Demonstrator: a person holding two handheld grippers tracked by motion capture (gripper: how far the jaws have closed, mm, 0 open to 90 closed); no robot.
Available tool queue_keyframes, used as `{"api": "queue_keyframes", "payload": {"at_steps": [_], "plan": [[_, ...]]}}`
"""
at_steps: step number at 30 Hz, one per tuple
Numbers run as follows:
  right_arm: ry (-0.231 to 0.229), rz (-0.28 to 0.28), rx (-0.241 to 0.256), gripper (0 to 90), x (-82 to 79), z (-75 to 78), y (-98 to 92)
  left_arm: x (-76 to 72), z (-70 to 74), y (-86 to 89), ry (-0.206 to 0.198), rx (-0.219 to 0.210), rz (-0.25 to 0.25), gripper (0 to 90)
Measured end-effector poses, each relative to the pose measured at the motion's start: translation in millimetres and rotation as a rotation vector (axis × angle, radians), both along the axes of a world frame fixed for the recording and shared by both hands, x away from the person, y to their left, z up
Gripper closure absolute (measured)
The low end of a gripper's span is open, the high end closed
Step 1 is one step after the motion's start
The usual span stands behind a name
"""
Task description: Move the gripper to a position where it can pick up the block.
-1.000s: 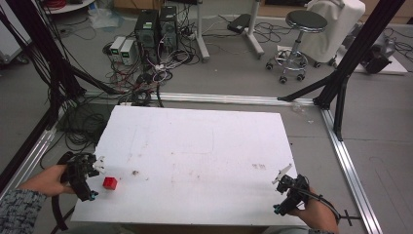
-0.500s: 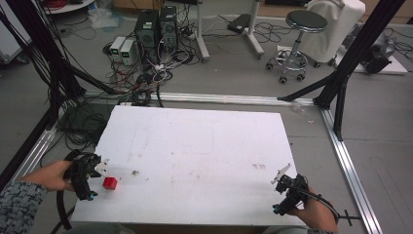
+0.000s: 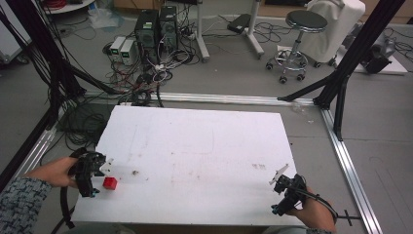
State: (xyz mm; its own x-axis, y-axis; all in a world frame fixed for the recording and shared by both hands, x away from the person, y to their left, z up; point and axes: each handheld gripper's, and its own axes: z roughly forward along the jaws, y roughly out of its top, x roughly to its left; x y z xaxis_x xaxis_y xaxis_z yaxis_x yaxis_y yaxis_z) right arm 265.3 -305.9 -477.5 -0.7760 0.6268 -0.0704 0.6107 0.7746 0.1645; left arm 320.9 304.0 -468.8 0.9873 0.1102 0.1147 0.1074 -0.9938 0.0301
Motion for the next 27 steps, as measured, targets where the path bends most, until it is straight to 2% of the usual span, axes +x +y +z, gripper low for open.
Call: {"api": "queue_keyframes", "payload": {"at_steps": [15, 21, 27], "plan": [[0.009, 0.004, -0.008, 5.0, -0.5, -1.3, 2.6, 12.5, -22.6, -15.2, 0.049, 0.018, -0.106, 11.9], [0.015, -0.004, -0.014, 5.0, -1.3, -3.3, 1.3, 12.5, -31.0, -16.7, 0.063, 0.002, -0.117, 12.2], [0.016, 0.005, -0.019, 5.0, -0.7, -3.5, 2.5, 13.3, -35.8, -15.4, 0.074, 0.009, -0.116, 12.4]]}}
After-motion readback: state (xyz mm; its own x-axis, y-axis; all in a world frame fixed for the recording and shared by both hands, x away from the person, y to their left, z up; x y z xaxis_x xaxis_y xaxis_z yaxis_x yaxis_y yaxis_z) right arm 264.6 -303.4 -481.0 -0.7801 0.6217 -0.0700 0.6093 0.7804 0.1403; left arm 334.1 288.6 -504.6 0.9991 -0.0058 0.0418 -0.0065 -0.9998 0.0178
